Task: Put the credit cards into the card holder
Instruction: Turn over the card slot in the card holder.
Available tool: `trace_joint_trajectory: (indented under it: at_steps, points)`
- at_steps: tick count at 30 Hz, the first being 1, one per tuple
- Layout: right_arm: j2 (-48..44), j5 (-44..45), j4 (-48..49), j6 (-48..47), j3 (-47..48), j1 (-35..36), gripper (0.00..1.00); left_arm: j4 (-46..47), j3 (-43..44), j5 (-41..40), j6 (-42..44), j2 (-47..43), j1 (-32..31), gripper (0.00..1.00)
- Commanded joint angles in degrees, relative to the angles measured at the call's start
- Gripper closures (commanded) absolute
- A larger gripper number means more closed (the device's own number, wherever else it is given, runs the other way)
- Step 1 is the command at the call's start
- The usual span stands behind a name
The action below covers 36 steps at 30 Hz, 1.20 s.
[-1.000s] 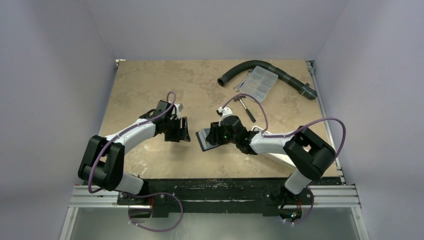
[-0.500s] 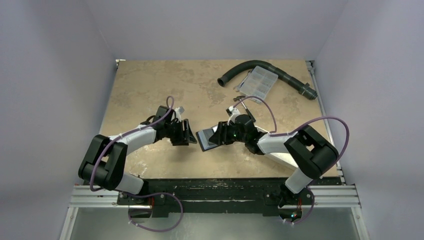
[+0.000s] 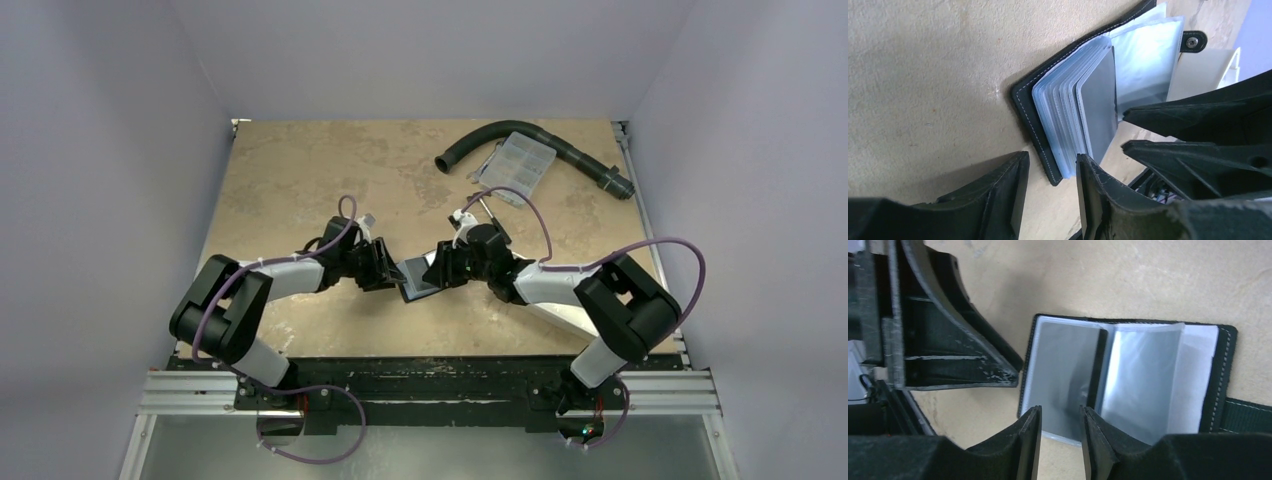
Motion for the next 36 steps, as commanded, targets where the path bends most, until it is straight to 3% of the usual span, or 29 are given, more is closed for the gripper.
trace_joint_trajectory:
  at_steps: [1,7,15,23,30,36]
  points:
    - [2.1,4.8,-1.1,0.1,1.6,-0.2,0.61,4.9,-0.9,-1.5,-3.0,0.8,-0.4,0.56]
    - [4.2,4.9,0.9,1.2,0.2,-0.3,0.65,9.6,-3.5,-1.7,-5.7,1.4,-0.5,0.46]
    - [5.5,2.2,2.7,1.8,-0.1,-0.6,0.66,24.7,-6.5,4.1,-13.1,0.3,-0.6,0.46]
    - [5.1,0.9,4.2,2.9,-0.9,-0.8,0.66,24.6,-6.6,3.0,-15.0,-7.8,-0.8,0.52]
    - [3.4,0.9,4.3,3.2,-1.5,-1.0,0.66,26.6,-6.2,4.2,-15.6,-4.0,-1.2,0.55]
    - [3.2,0.9,4.5,3.1,-2.0,-1.1,0.66,21.6,-4.6,2.3,-12.5,-3.0,-1.4,0.62]
